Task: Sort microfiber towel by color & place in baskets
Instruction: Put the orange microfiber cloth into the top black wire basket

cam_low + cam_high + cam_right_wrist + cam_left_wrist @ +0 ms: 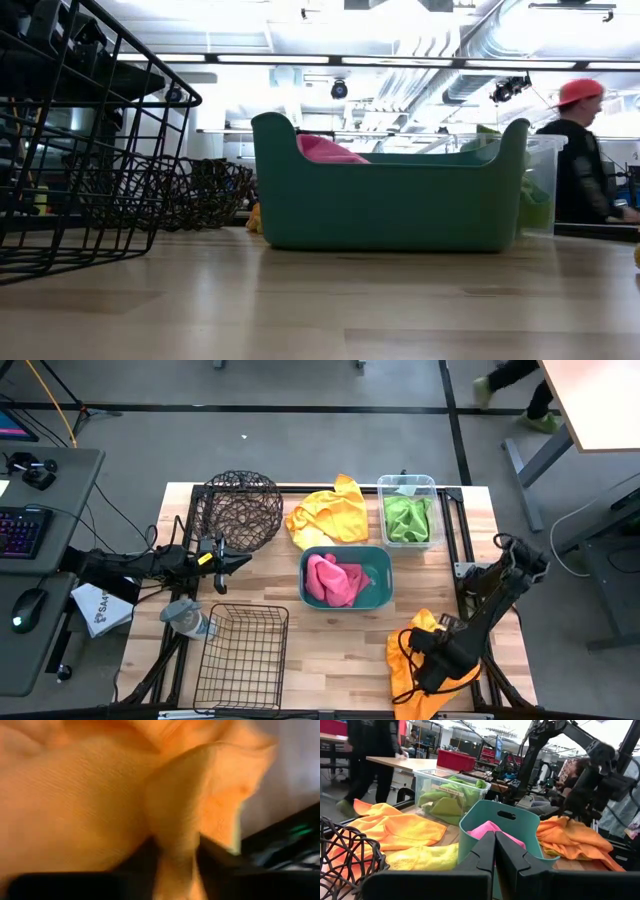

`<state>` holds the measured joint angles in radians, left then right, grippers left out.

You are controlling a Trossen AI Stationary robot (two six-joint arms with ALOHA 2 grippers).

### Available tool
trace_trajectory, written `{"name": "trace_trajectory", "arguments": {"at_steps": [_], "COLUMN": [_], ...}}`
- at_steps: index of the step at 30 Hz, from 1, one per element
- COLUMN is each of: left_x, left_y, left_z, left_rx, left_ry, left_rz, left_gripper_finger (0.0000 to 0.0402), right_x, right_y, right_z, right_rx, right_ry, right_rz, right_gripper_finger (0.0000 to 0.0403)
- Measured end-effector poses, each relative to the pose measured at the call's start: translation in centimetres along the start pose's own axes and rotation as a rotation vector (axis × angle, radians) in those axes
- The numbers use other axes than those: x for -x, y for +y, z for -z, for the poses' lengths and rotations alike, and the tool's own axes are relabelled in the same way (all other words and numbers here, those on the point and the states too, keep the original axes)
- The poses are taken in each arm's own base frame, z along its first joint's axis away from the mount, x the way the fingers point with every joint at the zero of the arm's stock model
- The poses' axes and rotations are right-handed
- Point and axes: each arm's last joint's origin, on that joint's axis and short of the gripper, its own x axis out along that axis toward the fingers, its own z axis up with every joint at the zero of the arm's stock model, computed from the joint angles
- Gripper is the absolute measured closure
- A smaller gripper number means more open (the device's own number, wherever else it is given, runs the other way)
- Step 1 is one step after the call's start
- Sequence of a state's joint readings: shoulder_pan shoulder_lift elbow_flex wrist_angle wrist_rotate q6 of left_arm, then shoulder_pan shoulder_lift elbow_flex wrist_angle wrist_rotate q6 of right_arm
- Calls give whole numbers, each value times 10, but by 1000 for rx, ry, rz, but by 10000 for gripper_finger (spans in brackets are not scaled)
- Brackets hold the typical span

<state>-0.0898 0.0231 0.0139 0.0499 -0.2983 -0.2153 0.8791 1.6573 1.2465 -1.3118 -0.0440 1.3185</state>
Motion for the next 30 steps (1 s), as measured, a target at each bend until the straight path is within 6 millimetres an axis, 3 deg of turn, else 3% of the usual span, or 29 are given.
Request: {"name": "trace_trajectory", "arguments": {"at_steps": [2, 6, 12, 16, 20, 25, 27, 30], "left_x": [0, 0, 0, 0, 0, 0, 0, 0], "left_y": [0, 0, 0, 0, 0, 0, 0, 0], "left_z": [0, 0, 0, 0, 0, 0, 0, 0], "left_rx": [0, -1, 0, 0, 0, 0, 0, 0], "left_ry": [0, 1, 0, 0, 0, 0, 0, 0], "left_rz": [0, 0, 0, 0, 0, 0, 0, -1], "left_gripper_finger": [402, 402, 402, 401, 402, 401, 402, 401], "right_x": [24, 91, 190, 244, 292, 316, 312, 288], "right_y": [-10, -45, -106, -130, -145, -157, -163, -170], "right_z": [0, -12, -35, -62, -103, -172, -204, -261], "right_rx": [11, -72, -288, -361, -328, -266, -262, -289], "right_ry": [-84, -258, -725, -1090, -1460, -1837, -1912, -1916], "right_rz": [5, -38, -366, -453, -552, -666, -705, -763], "right_gripper_finger": [379, 381, 399, 401, 402, 402, 402, 402]}}
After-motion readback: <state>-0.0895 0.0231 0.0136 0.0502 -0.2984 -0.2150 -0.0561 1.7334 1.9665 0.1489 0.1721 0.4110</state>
